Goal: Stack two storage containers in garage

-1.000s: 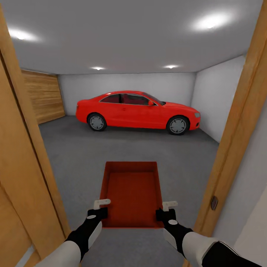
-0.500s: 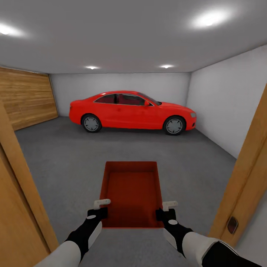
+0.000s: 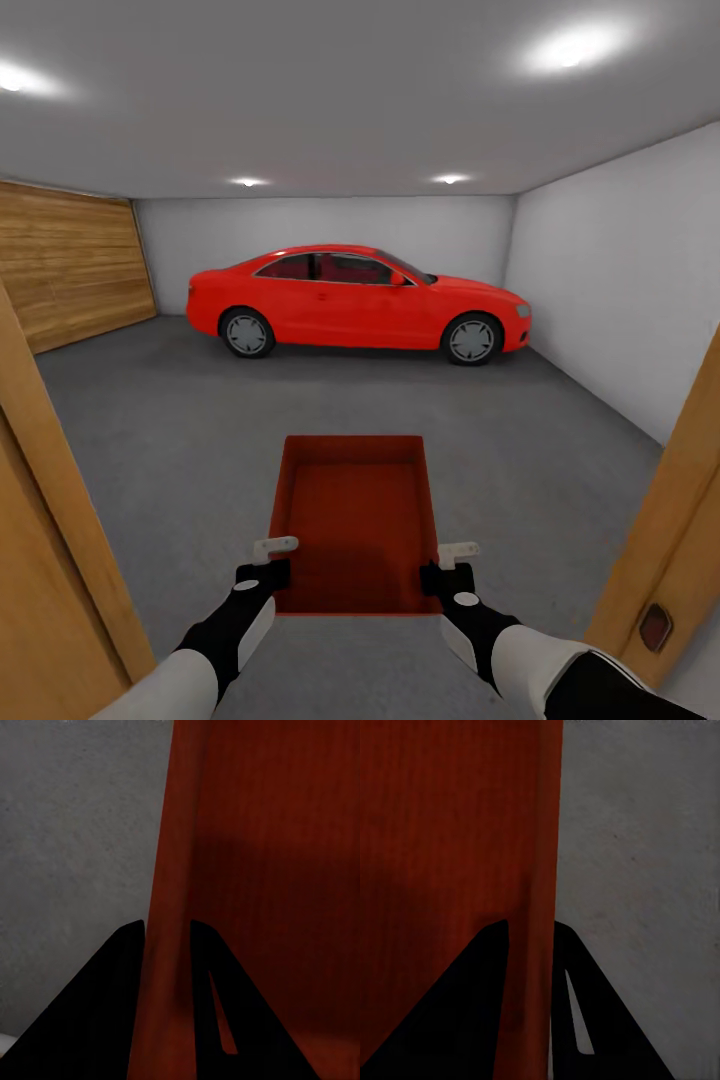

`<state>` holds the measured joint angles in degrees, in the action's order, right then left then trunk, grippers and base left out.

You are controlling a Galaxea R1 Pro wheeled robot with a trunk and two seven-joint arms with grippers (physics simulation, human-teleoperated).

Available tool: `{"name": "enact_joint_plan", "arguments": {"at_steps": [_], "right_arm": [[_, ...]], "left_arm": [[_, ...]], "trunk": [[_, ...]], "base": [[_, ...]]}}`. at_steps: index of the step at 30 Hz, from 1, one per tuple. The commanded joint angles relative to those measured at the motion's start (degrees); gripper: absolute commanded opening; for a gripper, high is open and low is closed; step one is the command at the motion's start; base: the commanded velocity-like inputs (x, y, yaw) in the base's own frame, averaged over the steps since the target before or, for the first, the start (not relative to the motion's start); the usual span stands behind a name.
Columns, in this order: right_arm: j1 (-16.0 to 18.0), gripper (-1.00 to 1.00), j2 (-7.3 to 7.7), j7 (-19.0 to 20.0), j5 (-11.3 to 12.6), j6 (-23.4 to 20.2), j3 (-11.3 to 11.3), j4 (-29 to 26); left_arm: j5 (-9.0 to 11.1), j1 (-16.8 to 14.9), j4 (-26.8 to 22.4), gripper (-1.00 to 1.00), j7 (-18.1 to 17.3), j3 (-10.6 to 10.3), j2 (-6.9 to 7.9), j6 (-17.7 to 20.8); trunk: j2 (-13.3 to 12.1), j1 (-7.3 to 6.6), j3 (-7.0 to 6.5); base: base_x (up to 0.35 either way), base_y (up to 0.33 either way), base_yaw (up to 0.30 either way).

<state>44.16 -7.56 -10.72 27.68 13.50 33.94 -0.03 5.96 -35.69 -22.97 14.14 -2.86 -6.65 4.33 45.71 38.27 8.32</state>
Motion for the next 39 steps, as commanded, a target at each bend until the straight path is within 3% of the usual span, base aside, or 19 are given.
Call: {"name": "enact_joint_plan", "arguments": {"at_steps": [1,17,39], "right_arm": [[0.05,-1.00,1.14,-0.09,-0.61,-0.05,-4.23,-0.24],[0.05,-1.00,1.14,-0.09,-0.61,-0.05,-4.23,-0.24],[0.05,-1.00,1.14,-0.09,-0.61,-0.05,-4.23,-0.24]], "left_arm": [[0.96,-0.05,-0.14,-1.00,0.54,3.82,1.41,0.33],[0.94,0.00,-0.14,-1.00,0.54,3.82,1.42,0.33],[0.90,0.01,-0.14,-1.00,0.54,3.82,1.43,0.33]], "trunk": [[0.07,0.03,0.09],[0.07,0.03,0.09],[0.07,0.03,0.09]], "base": [[0.183,0.152,0.000],[0.056,0.017,0.000],[0.308,0.000,0.000]]}}
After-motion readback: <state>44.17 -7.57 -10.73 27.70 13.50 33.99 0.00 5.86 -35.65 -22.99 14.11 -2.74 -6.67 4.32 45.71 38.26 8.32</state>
